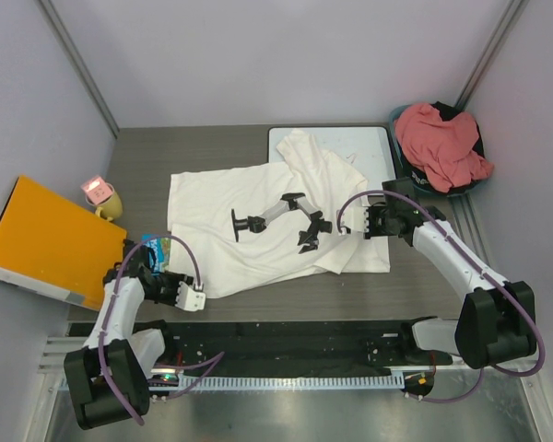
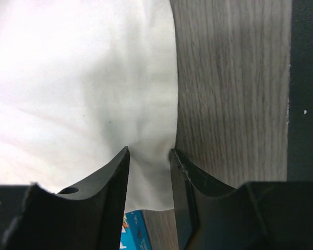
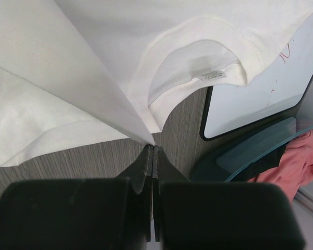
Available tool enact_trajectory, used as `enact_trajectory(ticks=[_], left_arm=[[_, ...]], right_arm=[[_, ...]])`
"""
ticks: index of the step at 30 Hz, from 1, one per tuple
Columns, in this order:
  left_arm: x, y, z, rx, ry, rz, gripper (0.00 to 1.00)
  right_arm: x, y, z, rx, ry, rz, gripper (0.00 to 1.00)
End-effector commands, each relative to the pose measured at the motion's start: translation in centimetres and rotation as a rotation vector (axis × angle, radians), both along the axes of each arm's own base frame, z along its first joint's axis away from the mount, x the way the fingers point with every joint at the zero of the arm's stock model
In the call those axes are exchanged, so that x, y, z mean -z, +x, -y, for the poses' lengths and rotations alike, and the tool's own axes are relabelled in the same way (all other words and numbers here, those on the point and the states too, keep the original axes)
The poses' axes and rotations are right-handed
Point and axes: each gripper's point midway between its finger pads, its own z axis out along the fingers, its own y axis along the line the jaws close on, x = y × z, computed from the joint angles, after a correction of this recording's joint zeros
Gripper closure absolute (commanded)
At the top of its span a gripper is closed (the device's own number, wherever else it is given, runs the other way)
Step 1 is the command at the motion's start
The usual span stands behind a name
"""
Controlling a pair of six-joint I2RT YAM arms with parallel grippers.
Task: Fold and stack the t-shirts
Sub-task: Fold the flattened tshirt in 1/3 of the way
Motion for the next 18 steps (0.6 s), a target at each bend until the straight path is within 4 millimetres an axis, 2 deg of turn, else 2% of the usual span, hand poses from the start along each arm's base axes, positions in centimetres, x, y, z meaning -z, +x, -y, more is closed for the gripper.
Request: enact_trajectory(ticks=[1, 2, 3, 5, 6, 11, 12, 14, 15, 16, 17, 18], left_arm=[[1.3, 1.0, -0.2, 0.435, 0.171, 0.205, 0.63], [1.3, 0.9, -0.1, 0.438, 0.166, 0.199, 0.66], [1.3, 0.8, -0.1, 0.438, 0.16, 0.194, 0.77], [1.0, 0.4, 0.1, 0.45, 0.147, 0.175, 0.89], [0.9, 0.2, 0.1, 0.451, 0.141, 0.163, 0.98], [-0.1, -0.6, 0.2, 0.464, 0.118, 0.096, 1.0], [-0.8, -0.3, 0.1, 0.465, 0.124, 0.101, 1.0], [-1.6, -1.1, 0.2, 0.466, 0.105, 0.06, 1.0], [-2.7, -0.6, 0.1, 0.467, 0.111, 0.068, 1.0], [-3.2, -1.6, 0.3, 0.467, 0.088, 0.026, 1.0], [-3.7, -1.7, 0.4, 0.47, 0.083, 0.018, 1.0], [-4.6, -1.3, 0.4, 0.469, 0.083, 0.023, 1.0]], right_arm=[[-1.8, 1.2, -0.2, 0.011, 0.022, 0.06, 0.99], [-1.9, 1.3, -0.3, 0.01, 0.024, 0.063, 0.99], [-1.9, 1.2, -0.2, 0.011, 0.022, 0.061, 0.99], [-2.0, 1.3, -0.2, 0.012, 0.019, 0.067, 0.99], [-1.9, 1.3, -0.1, 0.013, 0.017, 0.066, 0.99], [-1.9, 1.3, 0.0, 0.018, 0.013, 0.067, 0.99], [-2.0, 1.4, 0.1, 0.019, 0.012, 0.069, 0.99], [-2.2, 1.5, 0.2, 0.033, 0.017, 0.069, 0.99], [-2.5, 1.7, 0.2, 0.038, 0.021, 0.075, 0.99], [-2.6, 1.7, 0.3, 0.047, 0.026, 0.075, 0.99], [-2.8, 1.9, 0.3, 0.061, 0.035, 0.077, 0.99], [-2.9, 1.9, 0.4, 0.07, 0.04, 0.075, 0.99]])
